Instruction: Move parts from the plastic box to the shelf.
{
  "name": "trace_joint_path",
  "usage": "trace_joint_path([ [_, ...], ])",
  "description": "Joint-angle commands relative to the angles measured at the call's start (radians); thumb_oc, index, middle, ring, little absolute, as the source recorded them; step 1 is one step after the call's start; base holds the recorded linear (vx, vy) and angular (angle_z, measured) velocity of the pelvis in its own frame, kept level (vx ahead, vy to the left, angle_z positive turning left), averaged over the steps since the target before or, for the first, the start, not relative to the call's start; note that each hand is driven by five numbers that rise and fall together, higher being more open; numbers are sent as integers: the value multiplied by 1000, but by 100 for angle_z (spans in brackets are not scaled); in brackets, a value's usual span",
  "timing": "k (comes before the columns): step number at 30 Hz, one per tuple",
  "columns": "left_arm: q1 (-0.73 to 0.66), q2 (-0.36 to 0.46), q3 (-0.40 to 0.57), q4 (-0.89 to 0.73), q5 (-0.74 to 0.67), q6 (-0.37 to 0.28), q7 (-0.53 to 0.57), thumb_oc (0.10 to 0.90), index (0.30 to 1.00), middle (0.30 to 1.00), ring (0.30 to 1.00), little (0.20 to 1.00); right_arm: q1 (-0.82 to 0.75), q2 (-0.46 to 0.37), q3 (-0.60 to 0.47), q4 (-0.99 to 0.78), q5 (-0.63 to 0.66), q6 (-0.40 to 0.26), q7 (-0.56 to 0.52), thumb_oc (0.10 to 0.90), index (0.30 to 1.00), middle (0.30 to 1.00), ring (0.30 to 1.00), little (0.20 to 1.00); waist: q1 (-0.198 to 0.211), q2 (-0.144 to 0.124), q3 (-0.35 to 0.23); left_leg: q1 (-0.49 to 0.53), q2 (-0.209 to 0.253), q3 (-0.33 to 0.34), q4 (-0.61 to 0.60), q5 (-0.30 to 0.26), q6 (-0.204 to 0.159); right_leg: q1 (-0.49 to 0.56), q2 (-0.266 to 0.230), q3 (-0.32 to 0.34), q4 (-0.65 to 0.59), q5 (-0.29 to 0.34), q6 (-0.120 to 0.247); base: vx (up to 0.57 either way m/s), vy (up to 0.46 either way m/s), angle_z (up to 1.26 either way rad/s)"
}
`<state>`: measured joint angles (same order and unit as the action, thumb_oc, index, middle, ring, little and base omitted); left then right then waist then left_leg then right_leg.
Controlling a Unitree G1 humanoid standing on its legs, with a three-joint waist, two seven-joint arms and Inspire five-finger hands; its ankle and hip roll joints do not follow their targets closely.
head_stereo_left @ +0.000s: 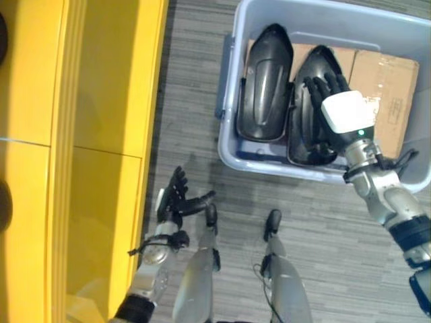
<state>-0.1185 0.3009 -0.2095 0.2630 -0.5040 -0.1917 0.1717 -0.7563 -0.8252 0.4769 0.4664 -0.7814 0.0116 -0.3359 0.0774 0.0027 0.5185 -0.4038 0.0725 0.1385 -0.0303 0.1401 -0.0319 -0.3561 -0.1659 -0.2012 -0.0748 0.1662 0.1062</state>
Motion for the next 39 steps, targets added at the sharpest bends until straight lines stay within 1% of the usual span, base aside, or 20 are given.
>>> trace_joint_path([
  [1,13,41,3,-93,7,-86,27,900,1000,1000,1000,1000,-133,-28,9,-5,50,12,-58,900,1000,1000,1000,1000,11,-22,-26,-45,68,-32,53,31,-69,-38,-78,-9,147,-17,53,-3,3,4],
  [5,8,38,-3,-87,-3,-90,31,900,1000,1000,1000,1000,-178,-6,12,94,145,16,-73,900,1000,1000,1000,1000,19,-12,-14,-63,63,-32,50,38,-69,-59,-81,-13,151,-16,53,1,8,4],
  [6,4,36,-8,-90,-7,-94,34,900,1000,1000,1000,1000,-202,3,2,141,194,17,-93,900,1000,1000,1000,1000,22,-5,-5,-68,61,-32,49,36,-70,-67,-82,-14,155,-20,53,0,0,0],
  [8,1,38,-8,-87,-8,-95,36,900,1000,1000,1000,1000,-217,1,6,163,209,19,-97,900,1000,1000,1000,1000,23,-2,-2,-74,61,-31,49,37,-70,-74,-83,-13,157,-19,53,0,0,0],
  [9,-6,37,-12,-90,-13,-97,43,900,1000,1000,1000,1000,-250,1,7,212,262,21,-110,900,1000,1000,1000,1000,25,5,1,-93,59,-31,51,42,-68,-95,-84,-11,159,-14,52,0,0,0],
  [10,-6,36,-17,-86,-18,-100,46,900,1000,1000,1000,1000,-276,-2,24,247,281,19,-116,900,1000,1000,1000,1000,27,10,1,-99,59,-32,54,37,-68,-104,-85,-8,166,-19,52,0,0,0],
  [15,-13,39,-26,-93,-26,-102,45,900,1000,1000,1000,1000,-342,-7,75,331,323,11,-101,900,1000,1000,1000,1000,34,20,1,-118,57,-34,55,39,-67,-127,-86,-7,171,-18,52,2,0,-1],
  [16,-14,42,-29,-97,-32,-104,42,900,1000,1000,1000,1000,-378,-11,107,384,336,10,-96,900,1000,1000,1000,1000,38,25,1,-127,56,-35,56,40,-67,-135,-87,-7,172,-19,52,15,-4,-4],
  [18,-15,43,-31,-99,-33,-104,40,900,1000,1000,1000,1000,-393,-17,130,400,330,10,-89,900,1000,1000,1000,1000,40,27,1,-128,56,-36,55,41,-68,-139,-87,-8,174,-20,51,0,0,0],
  [19,-16,44,-36,-102,-37,-104,36,900,1000,1000,1000,1000,-418,-26,167,423,319,9,-79,900,1000,1000,1000,1000,41,30,1,-131,56,-36,54,42,-68,-143,-87,-8,175,-21,51,0,0,0],
  [20,-20,48,-38,-103,-38,-105,38,900,1000,1000,1000,1000,-445,-30,174,454,337,8,-77,900,1000,1000,1000,1000,45,34,1,-136,54,-38,53,43,-67,-149,-88,-8,178,-21,51,0,0,0],
  [29,-34,51,-34,-108,-43,-107,49,900,1000,1000,1000,1000,-529,-61,214,457,374,10,-80,900,1000,1000,1000,1000,47,34,1,-141,49,-41,56,37,-64,-160,-87,-6,185,-24,51,0,0,0],
  [33,-36,53,-24,-110,-44,-106,55,900,1000,1000,1000,1000,-575,-110,231,380,364,18,-88,900,1000,1000,1000,1000,40,26,1,-131,48,-41,53,32,-62,-154,-87,-3,183,-25,51,0,0,0],
  [35,-36,55,-20,-109,-46,-104,54,900,1000,1000,1000,1000,-603,-148,241,319,356,17,-86,900,1000,1000,1000,1000,32,14,1,-113,48,-40,50,29,-63,-139,-86,-1,180,-25,51,0,0,0],
  [39,-34,62,-13,-113,-45,-101,51,900,1000,1000,1000,1000,-633,-184,246,248,355,16,-85,900,1000,1000,1000,1000,22,-4,-9,-91,47,-38,48,22,-61,-120,-83,1,176,-25,51,0,0,0],
])
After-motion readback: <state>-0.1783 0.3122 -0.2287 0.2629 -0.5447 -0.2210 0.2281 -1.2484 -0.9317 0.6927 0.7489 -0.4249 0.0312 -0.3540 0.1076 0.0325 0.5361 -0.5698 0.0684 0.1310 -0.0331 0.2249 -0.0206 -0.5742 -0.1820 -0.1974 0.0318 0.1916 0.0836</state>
